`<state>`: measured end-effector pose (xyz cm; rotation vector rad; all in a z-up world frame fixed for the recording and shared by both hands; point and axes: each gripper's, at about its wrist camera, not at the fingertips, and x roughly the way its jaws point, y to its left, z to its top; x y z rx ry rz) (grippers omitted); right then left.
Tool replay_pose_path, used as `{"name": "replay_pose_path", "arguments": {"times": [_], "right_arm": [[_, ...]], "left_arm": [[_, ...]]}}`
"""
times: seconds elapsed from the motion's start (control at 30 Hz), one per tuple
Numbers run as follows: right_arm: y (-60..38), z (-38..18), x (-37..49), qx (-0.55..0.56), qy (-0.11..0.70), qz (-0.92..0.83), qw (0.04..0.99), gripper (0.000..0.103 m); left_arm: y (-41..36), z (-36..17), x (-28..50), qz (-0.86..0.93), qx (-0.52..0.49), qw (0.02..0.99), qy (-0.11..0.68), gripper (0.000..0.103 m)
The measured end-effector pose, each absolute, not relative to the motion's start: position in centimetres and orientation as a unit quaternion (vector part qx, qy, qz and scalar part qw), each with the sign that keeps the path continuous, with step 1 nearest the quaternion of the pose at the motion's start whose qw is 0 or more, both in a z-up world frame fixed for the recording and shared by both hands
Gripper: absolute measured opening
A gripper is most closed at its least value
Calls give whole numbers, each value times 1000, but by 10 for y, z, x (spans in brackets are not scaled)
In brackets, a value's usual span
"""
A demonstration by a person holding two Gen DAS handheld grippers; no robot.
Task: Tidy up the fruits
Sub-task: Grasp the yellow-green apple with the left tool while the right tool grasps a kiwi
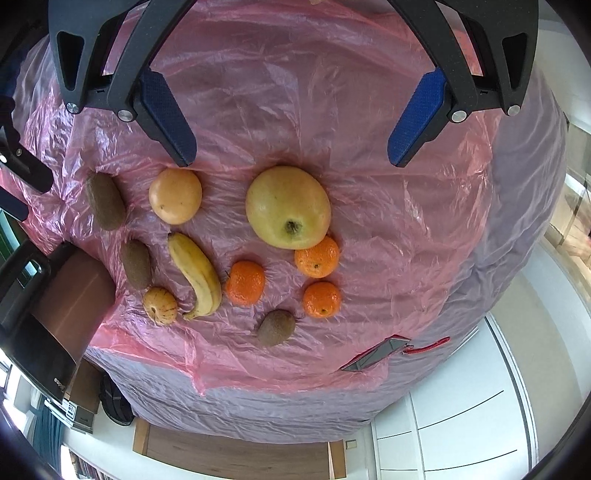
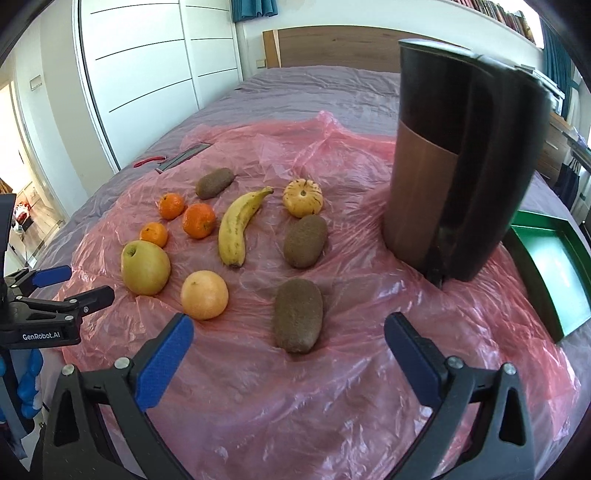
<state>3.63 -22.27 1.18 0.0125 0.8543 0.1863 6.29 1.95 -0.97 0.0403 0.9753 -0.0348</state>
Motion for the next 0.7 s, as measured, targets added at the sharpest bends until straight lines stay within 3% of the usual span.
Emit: {"name": "replay_pose_path", "arguments": {"times": [0.3,0.47,0.7], "right_arm": [[-211,-17,73,1,440,104,892,103],[-208,-44,88,4,467,105,878,82],[-214,-58,94,14,467,96,879,79]], "left_arm": [[22,-29,106,-11,13,879,476,102],[22,-51,123,-11,14,871,491,100],[28,-74,132,-18,-5,861,509,91]]}}
